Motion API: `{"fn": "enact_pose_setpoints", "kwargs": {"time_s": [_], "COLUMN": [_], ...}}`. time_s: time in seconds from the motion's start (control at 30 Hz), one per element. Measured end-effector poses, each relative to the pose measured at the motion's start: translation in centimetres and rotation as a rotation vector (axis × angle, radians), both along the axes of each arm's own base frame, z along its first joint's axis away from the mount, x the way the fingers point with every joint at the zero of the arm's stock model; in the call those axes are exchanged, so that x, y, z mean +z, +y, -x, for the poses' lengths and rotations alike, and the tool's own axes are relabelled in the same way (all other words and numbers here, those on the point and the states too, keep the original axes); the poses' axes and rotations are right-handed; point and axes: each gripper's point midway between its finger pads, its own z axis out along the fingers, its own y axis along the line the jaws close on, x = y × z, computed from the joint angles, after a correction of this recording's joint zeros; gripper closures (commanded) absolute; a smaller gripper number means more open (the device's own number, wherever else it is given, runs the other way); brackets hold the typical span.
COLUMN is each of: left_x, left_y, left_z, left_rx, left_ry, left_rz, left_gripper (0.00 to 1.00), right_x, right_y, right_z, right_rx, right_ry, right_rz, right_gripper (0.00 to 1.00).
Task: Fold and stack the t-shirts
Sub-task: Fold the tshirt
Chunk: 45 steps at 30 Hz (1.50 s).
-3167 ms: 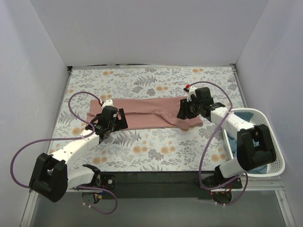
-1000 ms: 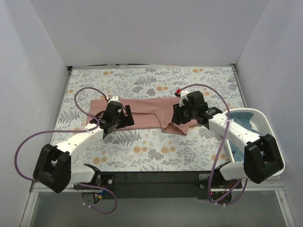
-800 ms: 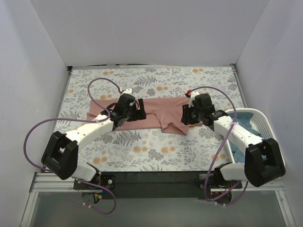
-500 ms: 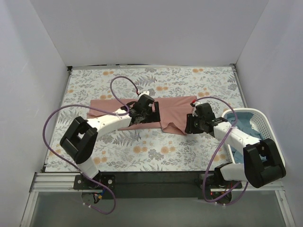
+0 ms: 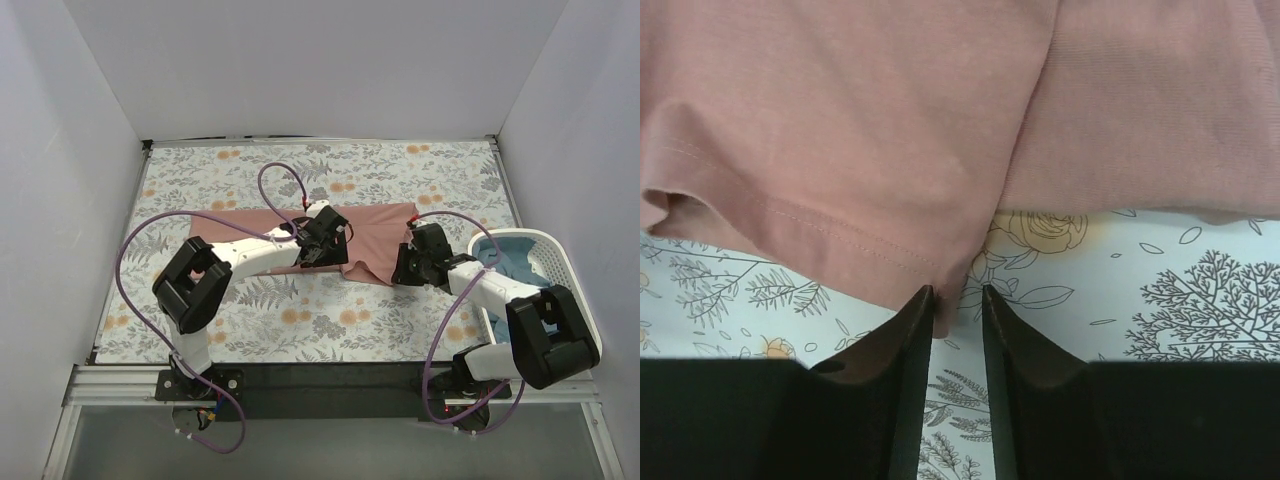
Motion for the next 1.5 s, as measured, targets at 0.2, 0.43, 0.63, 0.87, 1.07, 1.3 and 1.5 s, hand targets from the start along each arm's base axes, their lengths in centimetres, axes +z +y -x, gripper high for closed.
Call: {"fn": "enact_pose_setpoints", "kwargs": {"time_s": [0.2,0.43,0.63,0.87,1.07,1.3,1.5], "left_x": [0.0,0.2,-2.2,-2.6,-2.7,-3.1,-3.1], "left_y": [-0.3,-1.6,-1.3,-1.6,-1.6,-1.3,-1.2], "left_z": [0.4,1.4,2.1,1.8,2.0,2.4,2.5], "left_rx": [0.004,0.001,0.04,0.08,0.099,0.109,0.105], "left_ry": [0.014,0.041,0.102,0.113,0.125,0.138,0.136], "left_rz": [-0.029,-0.028,-0.068,-0.06,-0.048,-0.045,-0.048], "left_gripper": [0.36,0.49,0.58,0.66,0.83,1.0,1.0], "right_x": [-0.2,-0.3,-0.3,-0.3,-0.3,-0.1,0.2], "right_y": [-0.2,-0.3,-0.4,-0.3,-0.3,-0.5,-0.9], "right_z": [0.2,0.4,0.5,0.5,0.5,0.6,0.7], "right_rx": [0.0,0.012,0.028,0.049,0.061,0.067,0.063], "right_ry": [-0.009,-0.014,-0.019,-0.024,-0.027,-0.032,-0.032], "right_rz": [0.0,0.005,0.014,0.02,0.023,0.028,0.033], "right_gripper": [0.96,0.99,0.99,0.99,0.99,0.99,0.99]}}
